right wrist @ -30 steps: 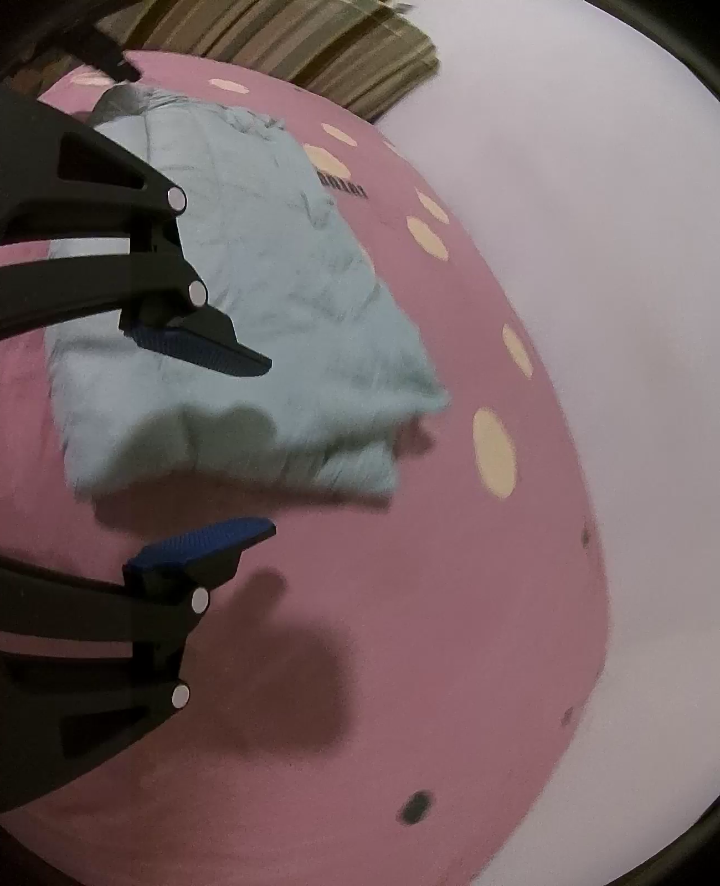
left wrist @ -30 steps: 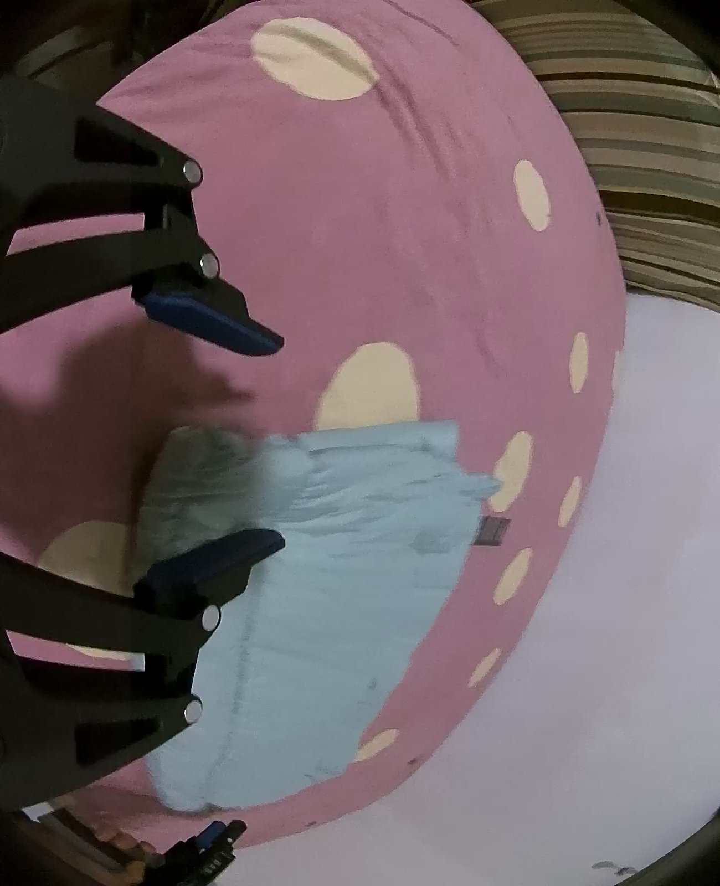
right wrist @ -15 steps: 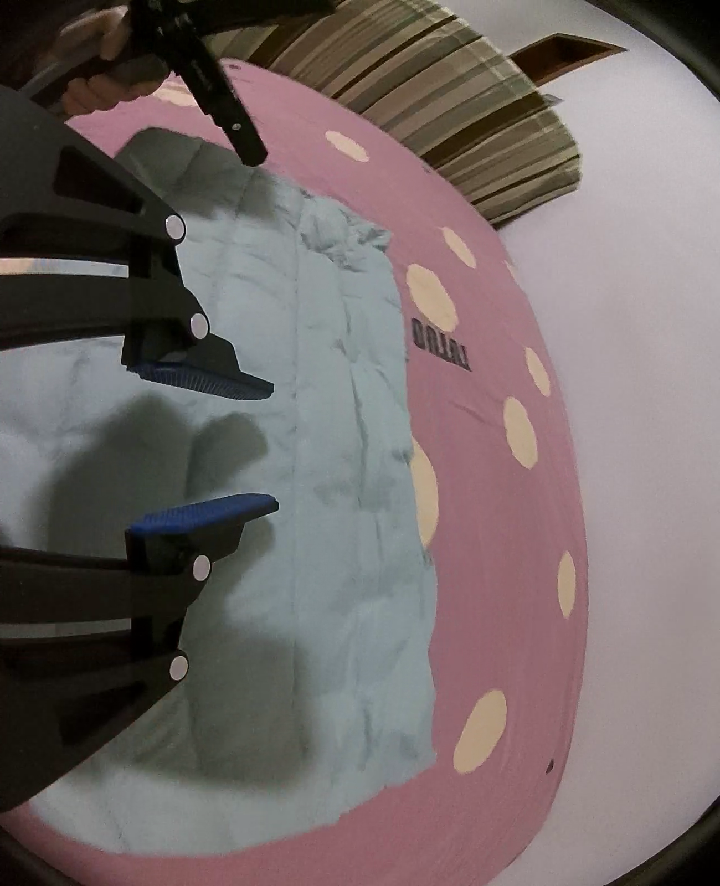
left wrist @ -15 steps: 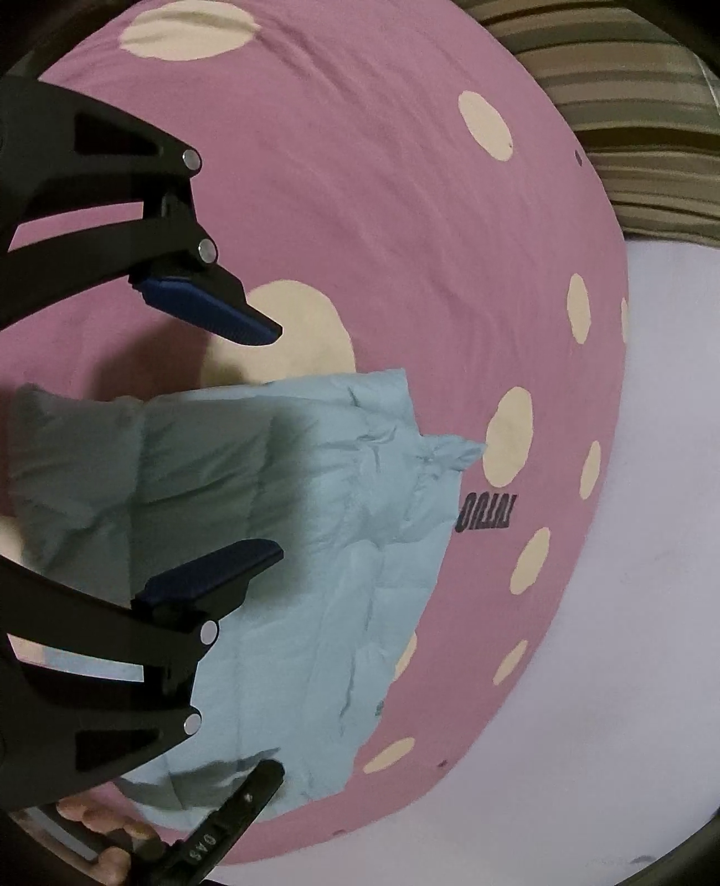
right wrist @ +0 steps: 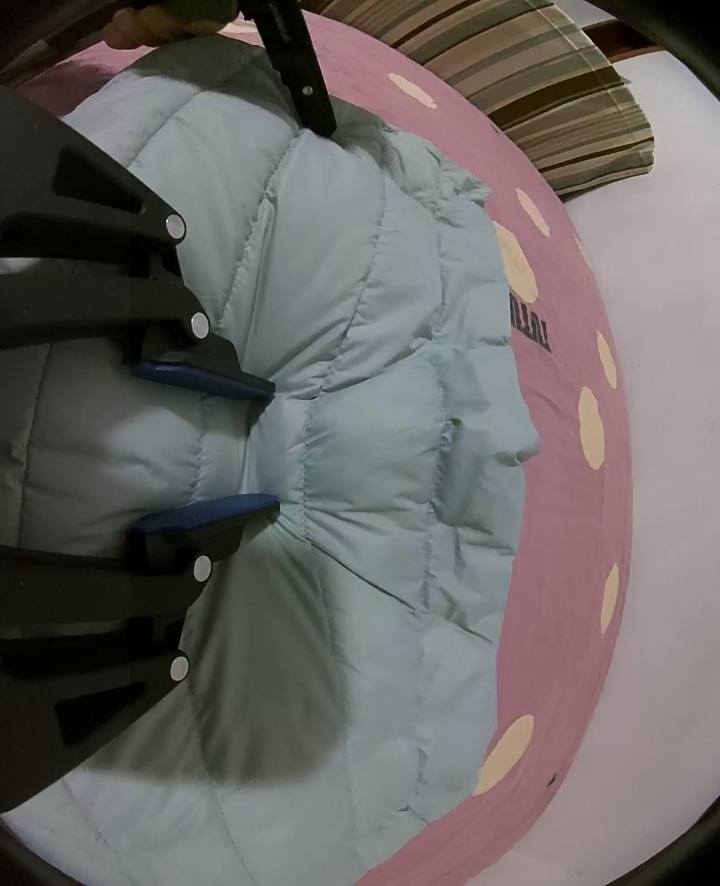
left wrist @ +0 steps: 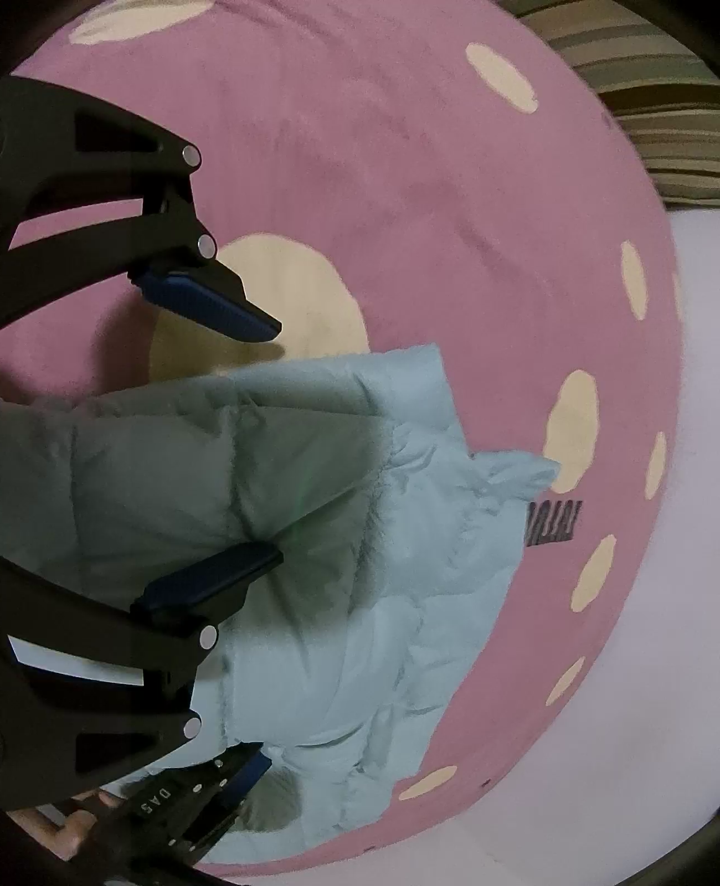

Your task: Fold large clothes

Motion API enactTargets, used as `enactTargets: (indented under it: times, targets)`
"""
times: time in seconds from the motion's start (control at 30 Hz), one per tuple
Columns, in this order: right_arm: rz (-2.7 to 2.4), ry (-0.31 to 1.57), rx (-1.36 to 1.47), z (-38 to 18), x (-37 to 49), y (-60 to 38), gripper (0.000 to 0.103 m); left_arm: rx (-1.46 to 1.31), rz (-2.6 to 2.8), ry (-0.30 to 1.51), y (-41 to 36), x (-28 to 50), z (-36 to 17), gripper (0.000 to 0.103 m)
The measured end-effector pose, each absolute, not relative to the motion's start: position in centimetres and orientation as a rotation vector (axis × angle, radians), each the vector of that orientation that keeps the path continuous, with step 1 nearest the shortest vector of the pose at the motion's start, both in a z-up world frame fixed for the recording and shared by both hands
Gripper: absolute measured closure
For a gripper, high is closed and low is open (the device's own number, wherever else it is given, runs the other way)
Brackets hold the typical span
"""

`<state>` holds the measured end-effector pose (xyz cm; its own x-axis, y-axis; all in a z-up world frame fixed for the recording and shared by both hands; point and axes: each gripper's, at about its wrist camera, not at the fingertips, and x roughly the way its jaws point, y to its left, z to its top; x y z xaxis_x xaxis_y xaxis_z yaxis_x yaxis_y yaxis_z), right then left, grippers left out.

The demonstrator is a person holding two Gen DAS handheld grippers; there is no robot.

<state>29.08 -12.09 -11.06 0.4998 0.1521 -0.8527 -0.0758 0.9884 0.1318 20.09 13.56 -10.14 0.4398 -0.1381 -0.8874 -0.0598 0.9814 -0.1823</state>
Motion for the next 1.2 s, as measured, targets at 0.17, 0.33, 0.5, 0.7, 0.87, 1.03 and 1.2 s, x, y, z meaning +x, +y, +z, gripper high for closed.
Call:
enactTargets:
  times: [0.17,0.33,0.5,0.7,0.87,1.03,1.2]
  targets:
    - [0.139,1.035,0.085,-11.1,29.4,-12.1,0.067,-0.244,-0.11,1.155,13.7,20.9,-11.8,0.033]
    - [0.14,1.03,0.085,-11.3,29.4,-12.0,0.067,-0.269,-0.205,1.146,13.2,20.8,-11.1,0.078]
    - [0.14,1.026,0.088,-11.4,29.3,-12.0,0.067,-0.261,-0.228,1.093,12.2,20.0,-8.0,0.09]
    - [0.153,1.025,0.1,-11.3,29.5,-12.2,0.067,-0.24,-0.293,0.999,9.6,18.5,-1.7,0.091]
    - [0.188,1.007,0.152,-10.4,29.2,-13.4,0.067,-0.174,-0.338,0.947,5.4,17.5,2.0,0.091]
    - [0.182,0.975,0.208,-8.0,27.8,-16.8,0.067,-0.118,-0.385,0.931,0.2,17.4,4.1,0.091]
    - [0.136,0.95,0.234,-6.2,25.9,-21.9,0.066,-0.044,-0.41,0.932,-5.8,17.9,4.7,0.091]
